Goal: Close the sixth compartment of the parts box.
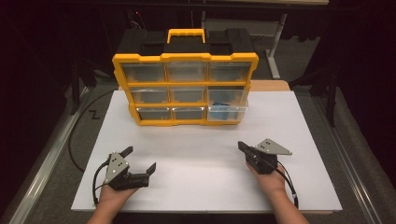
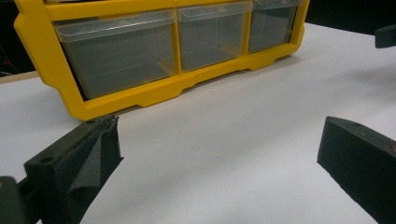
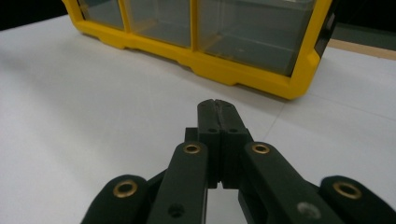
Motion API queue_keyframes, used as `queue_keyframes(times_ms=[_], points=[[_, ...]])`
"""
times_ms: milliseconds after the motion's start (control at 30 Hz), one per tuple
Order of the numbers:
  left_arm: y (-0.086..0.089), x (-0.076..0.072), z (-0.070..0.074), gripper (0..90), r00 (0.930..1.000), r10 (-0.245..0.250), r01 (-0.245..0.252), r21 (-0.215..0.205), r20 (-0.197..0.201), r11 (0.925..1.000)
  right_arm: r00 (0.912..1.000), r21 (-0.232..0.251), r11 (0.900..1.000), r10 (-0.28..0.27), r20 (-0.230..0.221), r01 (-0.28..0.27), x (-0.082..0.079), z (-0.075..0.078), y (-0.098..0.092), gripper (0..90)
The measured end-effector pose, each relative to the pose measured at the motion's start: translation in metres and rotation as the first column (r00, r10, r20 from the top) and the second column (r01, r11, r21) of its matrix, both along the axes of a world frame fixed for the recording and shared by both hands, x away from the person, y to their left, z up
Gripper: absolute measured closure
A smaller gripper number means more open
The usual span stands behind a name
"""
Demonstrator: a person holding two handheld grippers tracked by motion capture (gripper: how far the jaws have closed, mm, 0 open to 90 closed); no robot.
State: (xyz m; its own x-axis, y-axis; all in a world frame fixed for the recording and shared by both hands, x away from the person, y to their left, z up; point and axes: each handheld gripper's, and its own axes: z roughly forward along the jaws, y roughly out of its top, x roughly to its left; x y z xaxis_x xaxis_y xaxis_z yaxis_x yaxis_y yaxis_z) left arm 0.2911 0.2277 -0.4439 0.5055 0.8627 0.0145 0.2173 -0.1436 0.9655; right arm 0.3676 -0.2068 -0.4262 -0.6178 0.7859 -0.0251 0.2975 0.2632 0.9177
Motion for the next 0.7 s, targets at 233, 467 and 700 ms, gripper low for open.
queue_keyframes(times_ms=[233, 467, 700], points=[[-0.001, 0.001, -0.001, 0.3, 1.0, -0.008, 0.008, 0.01, -0.004, 0.9999, 0.9998, 0.017, 1.0, 0.0, 0.021, 0.0, 0.008, 0.012, 0.003, 90.0], [-0.001, 0.0, -0.001, 0.3, 1.0, -0.009, 0.009, 0.01, -0.003, 0.9999, 0.998, 0.025, 1.0, 0.003, 0.064, -0.005, 0.015, 0.026, 0.013, 90.0], [-0.001, 0.0, -0.001, 0.3, 0.9999, -0.012, 0.012, 0.011, -0.003, 0.9999, 0.995, 0.035, 0.999, 0.008, 0.1, -0.011, 0.021, 0.041, 0.022, 90.0]])
